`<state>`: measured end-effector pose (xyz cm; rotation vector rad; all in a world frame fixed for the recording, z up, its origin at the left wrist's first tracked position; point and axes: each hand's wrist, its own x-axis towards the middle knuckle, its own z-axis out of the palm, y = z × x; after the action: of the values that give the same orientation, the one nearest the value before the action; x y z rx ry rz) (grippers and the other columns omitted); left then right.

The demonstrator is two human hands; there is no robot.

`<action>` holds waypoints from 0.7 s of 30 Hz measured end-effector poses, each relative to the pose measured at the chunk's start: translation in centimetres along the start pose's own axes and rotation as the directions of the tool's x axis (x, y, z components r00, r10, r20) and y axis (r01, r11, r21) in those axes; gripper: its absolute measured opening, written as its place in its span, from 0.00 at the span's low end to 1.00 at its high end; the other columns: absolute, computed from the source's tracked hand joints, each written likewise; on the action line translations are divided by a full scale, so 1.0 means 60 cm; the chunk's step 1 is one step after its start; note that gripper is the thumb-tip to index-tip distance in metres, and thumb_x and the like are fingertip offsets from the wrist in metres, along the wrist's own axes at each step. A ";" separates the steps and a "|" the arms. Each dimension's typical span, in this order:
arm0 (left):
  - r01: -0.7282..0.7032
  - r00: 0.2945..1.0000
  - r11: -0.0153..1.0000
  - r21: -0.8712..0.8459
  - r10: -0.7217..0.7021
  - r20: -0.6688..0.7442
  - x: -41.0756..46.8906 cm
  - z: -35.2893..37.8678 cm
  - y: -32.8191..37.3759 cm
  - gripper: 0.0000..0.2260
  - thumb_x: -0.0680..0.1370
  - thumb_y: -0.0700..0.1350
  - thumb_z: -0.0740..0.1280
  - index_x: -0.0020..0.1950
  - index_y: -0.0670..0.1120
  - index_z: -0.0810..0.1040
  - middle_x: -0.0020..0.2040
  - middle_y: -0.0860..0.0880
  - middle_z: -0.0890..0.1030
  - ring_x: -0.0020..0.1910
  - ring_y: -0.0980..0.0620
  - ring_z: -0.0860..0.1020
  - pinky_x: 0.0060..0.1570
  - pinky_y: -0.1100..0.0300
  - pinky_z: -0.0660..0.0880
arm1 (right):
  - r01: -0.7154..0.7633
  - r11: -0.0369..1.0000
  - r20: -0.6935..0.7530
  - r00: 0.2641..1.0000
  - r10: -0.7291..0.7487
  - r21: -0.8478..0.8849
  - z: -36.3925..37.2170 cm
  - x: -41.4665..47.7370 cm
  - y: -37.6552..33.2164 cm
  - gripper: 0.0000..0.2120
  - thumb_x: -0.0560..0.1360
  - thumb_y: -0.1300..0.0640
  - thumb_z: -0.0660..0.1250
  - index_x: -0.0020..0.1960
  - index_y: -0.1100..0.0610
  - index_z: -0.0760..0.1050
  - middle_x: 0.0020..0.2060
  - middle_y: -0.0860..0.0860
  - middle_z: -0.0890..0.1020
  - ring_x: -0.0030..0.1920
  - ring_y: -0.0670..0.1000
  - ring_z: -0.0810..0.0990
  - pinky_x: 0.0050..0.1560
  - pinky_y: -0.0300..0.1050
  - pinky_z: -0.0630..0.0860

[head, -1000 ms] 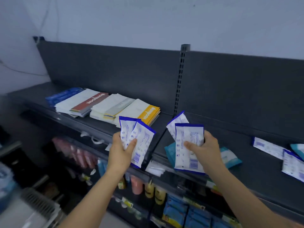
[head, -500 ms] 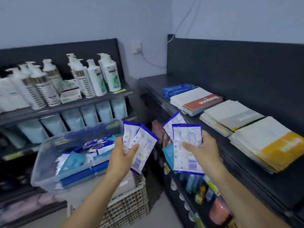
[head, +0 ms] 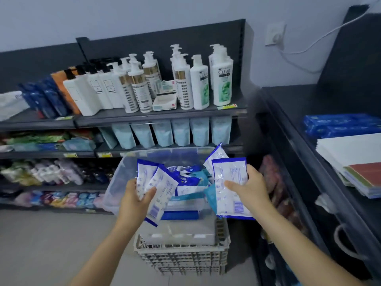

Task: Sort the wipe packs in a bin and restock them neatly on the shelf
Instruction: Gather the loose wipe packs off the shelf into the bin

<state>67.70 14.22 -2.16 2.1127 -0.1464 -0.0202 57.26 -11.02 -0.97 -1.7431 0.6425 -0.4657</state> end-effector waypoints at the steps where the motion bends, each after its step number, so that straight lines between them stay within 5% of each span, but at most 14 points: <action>1: 0.016 1.000 1.000 0.005 -0.016 -0.013 0.012 -0.003 -0.008 0.13 0.76 0.46 0.69 0.56 0.45 0.69 0.45 0.53 0.77 0.47 0.46 0.79 0.46 0.46 0.78 | -0.010 1.000 0.015 1.000 0.010 -0.009 0.013 0.010 0.003 0.17 0.66 0.65 0.76 0.49 0.54 0.74 0.45 0.51 0.81 0.44 0.52 0.80 0.44 0.44 0.75; 10: -0.001 0.997 0.997 0.076 -0.005 0.075 0.157 -0.009 -0.072 0.11 0.76 0.47 0.69 0.55 0.46 0.70 0.42 0.52 0.78 0.39 0.57 0.77 0.27 0.68 0.68 | -0.063 0.994 0.006 0.998 0.064 -0.090 0.121 0.097 -0.004 0.17 0.66 0.66 0.75 0.49 0.54 0.74 0.44 0.51 0.81 0.44 0.51 0.80 0.43 0.41 0.73; 17: -0.013 0.966 0.993 0.118 -0.018 0.257 0.311 -0.011 -0.115 0.14 0.76 0.50 0.70 0.56 0.49 0.69 0.41 0.56 0.77 0.39 0.55 0.77 0.33 0.61 0.70 | -0.145 0.986 -0.105 0.985 0.136 -0.088 0.228 0.152 -0.011 0.15 0.66 0.66 0.75 0.49 0.55 0.77 0.45 0.52 0.84 0.42 0.50 0.81 0.40 0.42 0.75; 21: -0.078 0.894 0.978 0.194 -0.018 0.448 0.362 0.009 -0.130 0.13 0.76 0.50 0.70 0.56 0.49 0.71 0.47 0.54 0.78 0.49 0.49 0.78 0.41 0.59 0.70 | -0.233 0.958 -0.078 0.972 0.223 -0.168 0.266 0.165 0.002 0.18 0.68 0.61 0.75 0.55 0.55 0.75 0.50 0.51 0.83 0.46 0.49 0.81 0.43 0.41 0.74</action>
<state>89.97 15.34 -8.11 2.2821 -0.4752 -0.4976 74.66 -5.40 -5.39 -1.7984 0.9389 -0.3064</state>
